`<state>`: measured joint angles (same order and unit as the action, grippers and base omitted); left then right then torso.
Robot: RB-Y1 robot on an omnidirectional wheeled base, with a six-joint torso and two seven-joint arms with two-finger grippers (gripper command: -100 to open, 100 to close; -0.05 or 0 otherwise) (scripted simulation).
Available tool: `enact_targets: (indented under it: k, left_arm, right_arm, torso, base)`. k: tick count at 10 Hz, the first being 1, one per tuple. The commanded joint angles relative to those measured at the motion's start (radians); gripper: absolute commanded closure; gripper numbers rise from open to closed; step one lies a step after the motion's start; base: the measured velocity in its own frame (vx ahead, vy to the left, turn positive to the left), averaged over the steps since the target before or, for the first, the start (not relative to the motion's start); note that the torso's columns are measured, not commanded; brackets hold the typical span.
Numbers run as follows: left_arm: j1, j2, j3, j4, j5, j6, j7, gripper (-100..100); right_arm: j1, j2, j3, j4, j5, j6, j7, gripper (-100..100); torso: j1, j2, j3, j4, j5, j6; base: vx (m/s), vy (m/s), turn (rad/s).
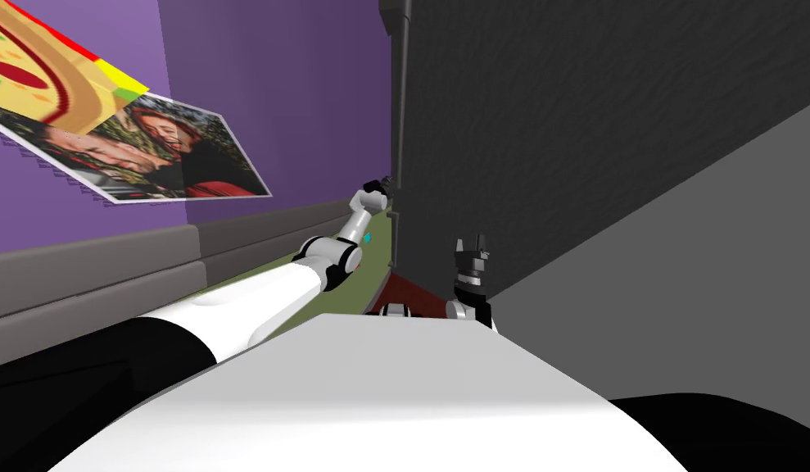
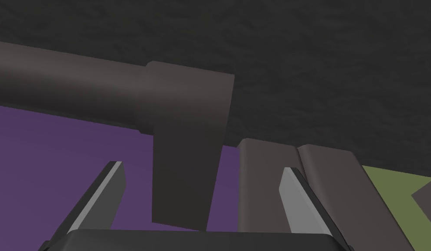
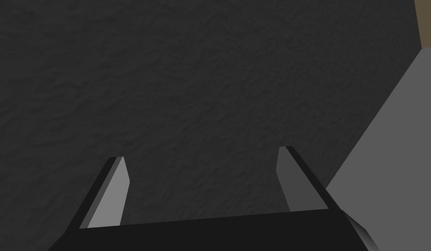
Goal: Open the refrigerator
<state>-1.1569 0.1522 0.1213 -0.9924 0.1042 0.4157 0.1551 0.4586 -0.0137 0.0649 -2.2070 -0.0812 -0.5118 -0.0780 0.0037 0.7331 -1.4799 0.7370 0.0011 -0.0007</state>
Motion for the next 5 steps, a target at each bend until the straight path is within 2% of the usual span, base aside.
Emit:
enact_targets:
  k: [1,3,4,5]
  left_arm:
    - [-0.054,0.001,0.007,0.050,-0.014,0.029,-0.013,-100]
    - [-0.088,0.004,0.010,0.079,-0.021,0.049,-0.021,-100]
    - [-0.079,0.004,0.008,0.071,-0.017,0.044,-0.020,-100]
    - [-0.094,0.009,0.011,0.071,-0.018,0.061,-0.019,-100]
  right_arm:
    - [0.000,0.000,0.000,0.000,0.000,0.000,0.000,0]
    - [0.000,0.000,0.000,0.000,0.000,0.000,0.000,0]
    - [0.000,0.000,0.000,0.000,0.000,0.000,0.000,0]
    - [0.000,0.000,0.000,0.000,0.000,0.000,0.000,0]
  torso:
    - [-0.002,0.002,0.002,0.000,0.000,0.000]
    - [-0.002,0.004,0.003,0.001,-0.001,0.000]
    - [-0.003,0.005,0.004,0.001,-0.001,0.001]
    - [-0.003,0.005,0.004,0.001,-0.001,0.001]
  base:
    - [0.000,0.000,0.000]
    - [0.002,-0.002,0.006]
    - [0.000,0.000,0.000]
    - [0.043,-0.033,0.045]
